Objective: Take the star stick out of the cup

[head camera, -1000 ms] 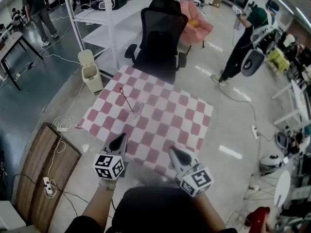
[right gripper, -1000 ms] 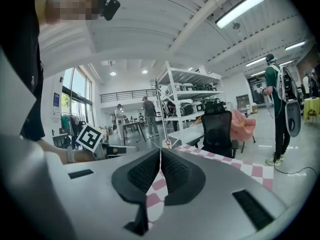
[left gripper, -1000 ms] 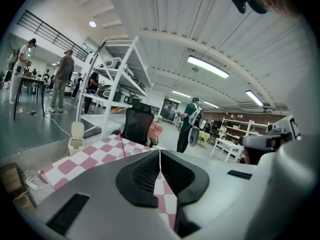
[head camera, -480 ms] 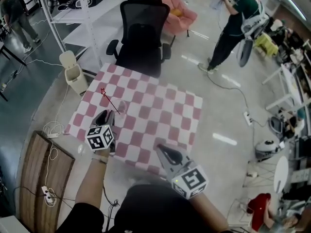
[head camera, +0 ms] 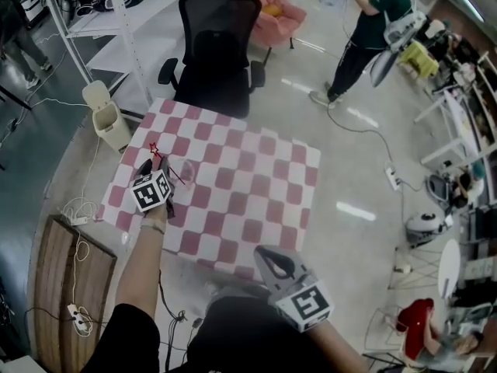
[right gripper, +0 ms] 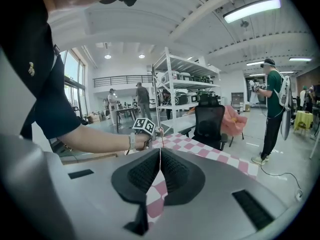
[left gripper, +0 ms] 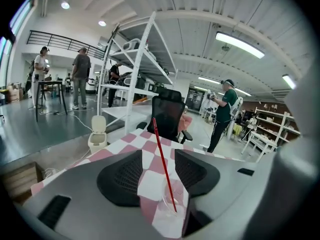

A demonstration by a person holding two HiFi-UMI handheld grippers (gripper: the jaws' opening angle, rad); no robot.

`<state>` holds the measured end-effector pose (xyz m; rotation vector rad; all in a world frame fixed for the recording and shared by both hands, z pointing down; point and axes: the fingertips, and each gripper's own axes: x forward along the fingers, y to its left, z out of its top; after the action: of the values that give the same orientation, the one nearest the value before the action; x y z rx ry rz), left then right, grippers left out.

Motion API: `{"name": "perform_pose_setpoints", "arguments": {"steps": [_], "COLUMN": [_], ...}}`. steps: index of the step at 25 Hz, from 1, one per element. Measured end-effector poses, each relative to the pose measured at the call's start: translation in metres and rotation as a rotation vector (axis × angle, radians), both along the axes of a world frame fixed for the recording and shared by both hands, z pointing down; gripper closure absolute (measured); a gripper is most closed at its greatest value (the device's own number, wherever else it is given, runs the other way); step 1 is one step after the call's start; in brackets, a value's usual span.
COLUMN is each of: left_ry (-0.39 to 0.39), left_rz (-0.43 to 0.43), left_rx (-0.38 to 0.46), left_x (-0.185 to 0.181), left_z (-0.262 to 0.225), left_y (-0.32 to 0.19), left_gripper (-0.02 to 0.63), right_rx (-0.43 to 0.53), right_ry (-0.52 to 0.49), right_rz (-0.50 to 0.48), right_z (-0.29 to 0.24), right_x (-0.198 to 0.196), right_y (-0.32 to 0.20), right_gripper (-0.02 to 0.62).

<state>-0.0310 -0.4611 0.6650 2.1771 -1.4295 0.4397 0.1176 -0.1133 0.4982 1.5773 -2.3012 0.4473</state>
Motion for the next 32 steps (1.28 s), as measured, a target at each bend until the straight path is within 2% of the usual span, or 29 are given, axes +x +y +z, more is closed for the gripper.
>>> {"name": "perform_pose_setpoints", "arguments": {"steps": [6, 11, 13, 25, 32], "left_ry": [-0.051, -0.051, -0.039, 0.03, 0.087], "left_rz": [-0.016, -0.031, -0.029, 0.011, 0.028], "left_rx": [0.008, 0.032, 0.035, 0.099, 0.189], "left_x": [0.001, -0.001, 0.0, 0.003, -0.004], "left_z": [0.009, 0.002, -0.001, -0.04, -0.091], "left_y": [-0.019, -0.027, -0.026, -0.003, 0.02], "left_gripper": [0.391, 0.505, 0.529, 0.552, 0.552], "right_rx": [-0.019, -0.016, -0.013, 0.015, 0.056], "right_ry": [-0.005, -0.008, -0.008, 0.014, -0.003], "right_rz": [0.047, 0.05, 0.049, -0.003, -0.063], "right_z": [0.008, 0.009, 0.008, -0.001, -0.011], "right_x": [0.013, 0.013, 0.013, 0.001, -0.015], "right_y": [0.006, 0.004, 0.004, -0.001, -0.008], "right_gripper": [0.588, 0.588, 0.588, 0.588, 0.588]}}
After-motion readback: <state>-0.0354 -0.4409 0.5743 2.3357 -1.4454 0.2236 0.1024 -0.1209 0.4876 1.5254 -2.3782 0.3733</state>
